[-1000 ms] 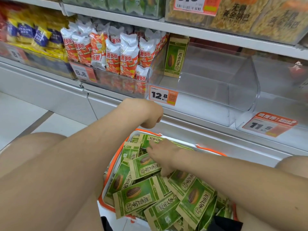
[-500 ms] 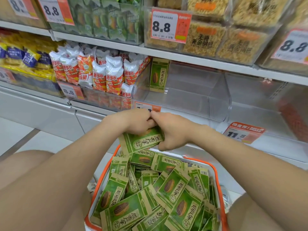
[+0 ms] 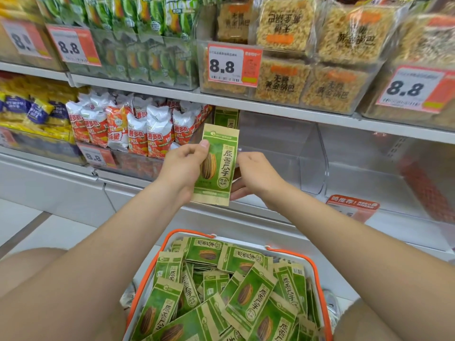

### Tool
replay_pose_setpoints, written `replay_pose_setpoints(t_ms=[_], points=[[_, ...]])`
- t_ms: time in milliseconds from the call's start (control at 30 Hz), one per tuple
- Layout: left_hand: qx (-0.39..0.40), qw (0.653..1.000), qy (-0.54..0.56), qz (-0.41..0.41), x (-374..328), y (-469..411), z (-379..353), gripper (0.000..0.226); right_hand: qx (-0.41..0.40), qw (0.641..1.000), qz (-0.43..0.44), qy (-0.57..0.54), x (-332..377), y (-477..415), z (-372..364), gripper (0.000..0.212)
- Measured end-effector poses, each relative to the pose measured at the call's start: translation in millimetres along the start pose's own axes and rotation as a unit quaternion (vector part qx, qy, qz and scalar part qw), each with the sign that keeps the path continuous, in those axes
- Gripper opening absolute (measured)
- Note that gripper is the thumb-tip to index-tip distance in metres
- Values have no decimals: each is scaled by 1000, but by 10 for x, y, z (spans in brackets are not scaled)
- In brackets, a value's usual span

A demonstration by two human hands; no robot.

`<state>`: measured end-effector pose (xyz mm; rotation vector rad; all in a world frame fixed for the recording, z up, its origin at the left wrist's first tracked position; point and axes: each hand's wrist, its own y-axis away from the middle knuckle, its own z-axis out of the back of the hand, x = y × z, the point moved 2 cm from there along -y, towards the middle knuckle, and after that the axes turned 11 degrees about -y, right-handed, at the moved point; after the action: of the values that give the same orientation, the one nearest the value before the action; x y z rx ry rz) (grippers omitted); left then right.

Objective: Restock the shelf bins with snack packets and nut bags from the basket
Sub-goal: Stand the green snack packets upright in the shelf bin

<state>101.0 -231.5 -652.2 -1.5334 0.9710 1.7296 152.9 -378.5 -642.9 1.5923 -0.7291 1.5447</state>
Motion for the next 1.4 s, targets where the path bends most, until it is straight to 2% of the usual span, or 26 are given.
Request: replay_pose_setpoints(t_ms=[167,233,300,367,433,533,667,800,900,1033,1167,1233,1400], points=[[-26,997,73,23,38,15,-67,27,-44,998,-16,-37,-17,-71,-5,44],[-28,997,73,29,68,-7,-100,27,-47,998,-18,-22,-27,-106,2,38],[-27,1000,10,8,70,-73,-98,26,-35,999,-20,-8,-41,-148,-1,30],[-25,983,-173,-65,24,-172,-44,40,-48,999,-17,-17,-38,-216,23,31],[-16,910,-373,-182,-40,-229,-14,47,-83,997,-1,-4,-30,-301,82,36],[2,788,-538,-299,-70,-337,22,28,-147,989,10,-12,-57,-514,222,37],[92,681,-646,-332,-4,-468,77,34,-217,974,29,-57,-142,-897,418,37],[180,621,-704,-295,60,-565,102,34,-221,975,27,-20,-133,-1123,457,16],[210,615,-707,-278,107,-628,94,23,-212,976,35,33,-193,-1328,454,31],[235,620,-700,-266,171,-710,44,14,-197,959,109,169,-136,-1562,350,44],[236,615,-705,-264,214,-729,-12,29,-135,926,154,318,-149,-1713,251,45],[238,612,-705,-269,214,-727,-28,27,-96,915,144,365,-240,-1768,210,48],[247,620,-695,-268,186,-699,-32,25,-36,923,97,371,-390,-1860,178,41]])
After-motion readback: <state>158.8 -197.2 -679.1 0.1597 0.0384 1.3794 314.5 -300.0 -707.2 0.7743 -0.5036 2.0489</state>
